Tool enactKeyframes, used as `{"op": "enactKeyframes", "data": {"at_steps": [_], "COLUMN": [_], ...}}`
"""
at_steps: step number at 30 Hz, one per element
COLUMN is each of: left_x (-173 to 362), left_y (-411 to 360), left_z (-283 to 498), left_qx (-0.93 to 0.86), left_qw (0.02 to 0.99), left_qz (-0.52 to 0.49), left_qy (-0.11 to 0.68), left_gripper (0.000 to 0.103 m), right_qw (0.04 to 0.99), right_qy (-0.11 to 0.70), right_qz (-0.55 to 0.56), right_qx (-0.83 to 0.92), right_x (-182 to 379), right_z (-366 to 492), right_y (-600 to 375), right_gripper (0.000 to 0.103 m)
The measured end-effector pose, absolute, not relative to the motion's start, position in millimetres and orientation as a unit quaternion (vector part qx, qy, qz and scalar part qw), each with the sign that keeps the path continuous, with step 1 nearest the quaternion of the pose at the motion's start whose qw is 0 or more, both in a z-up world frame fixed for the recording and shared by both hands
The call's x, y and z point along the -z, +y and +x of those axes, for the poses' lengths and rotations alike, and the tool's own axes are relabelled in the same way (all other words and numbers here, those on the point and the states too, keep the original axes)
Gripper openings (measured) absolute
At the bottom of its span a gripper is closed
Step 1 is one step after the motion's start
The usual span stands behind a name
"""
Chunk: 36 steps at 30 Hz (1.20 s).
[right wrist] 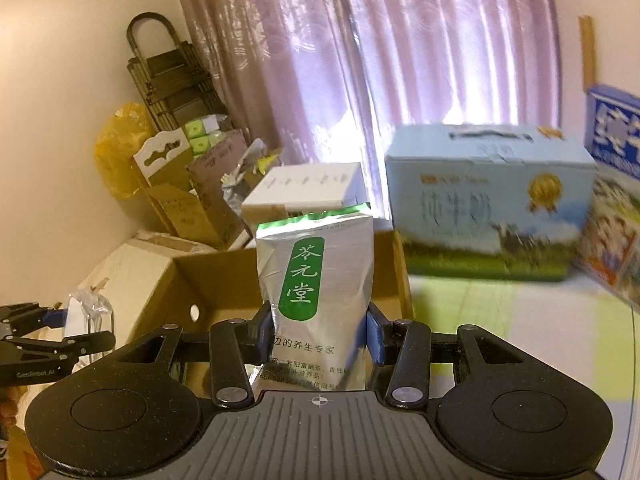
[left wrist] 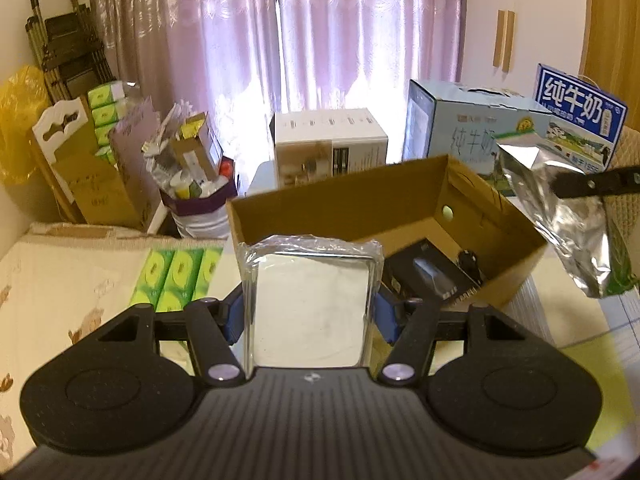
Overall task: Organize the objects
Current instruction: 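Carry the white pack and foil tea bag over the cardboard box, then release the white pack with the left tool while the right tool releases the tea bag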
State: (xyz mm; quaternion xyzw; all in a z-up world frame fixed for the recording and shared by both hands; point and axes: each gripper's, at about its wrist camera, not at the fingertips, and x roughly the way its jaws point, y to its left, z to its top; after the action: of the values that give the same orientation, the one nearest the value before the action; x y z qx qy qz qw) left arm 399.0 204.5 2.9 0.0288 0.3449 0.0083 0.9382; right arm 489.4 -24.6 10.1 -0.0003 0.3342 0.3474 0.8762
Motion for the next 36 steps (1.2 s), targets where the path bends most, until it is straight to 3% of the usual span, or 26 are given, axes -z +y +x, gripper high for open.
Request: {"op": "enactKeyframes", "data": {"at_steps": [16,23,36], "left_x": [8,22,47], "left_y": [201,198,203], "left_z": [479,494,519], "left_qx": [-0.005,-0.001,-0.012], "left_qw": [0.931,0.925,0.912], "left_qz": [0.046,0.047,0.05], "left_qy": [0.362,0.376,0.407], "left_gripper": [0.058,0.059,0.058], "right_qw": [0.865,0.872,0.865], "right_qy": [0.365,0.367,0.373], "right_qz": [-0.048,-0.062,-0.054], "right_qx": [-0.342,-0.317,-0.333], "right_x": [43,59,64], "right_z": [556,567,564], "right_y": [11,12,10], "right_gripper": [0.043,0.058,0.059]}}
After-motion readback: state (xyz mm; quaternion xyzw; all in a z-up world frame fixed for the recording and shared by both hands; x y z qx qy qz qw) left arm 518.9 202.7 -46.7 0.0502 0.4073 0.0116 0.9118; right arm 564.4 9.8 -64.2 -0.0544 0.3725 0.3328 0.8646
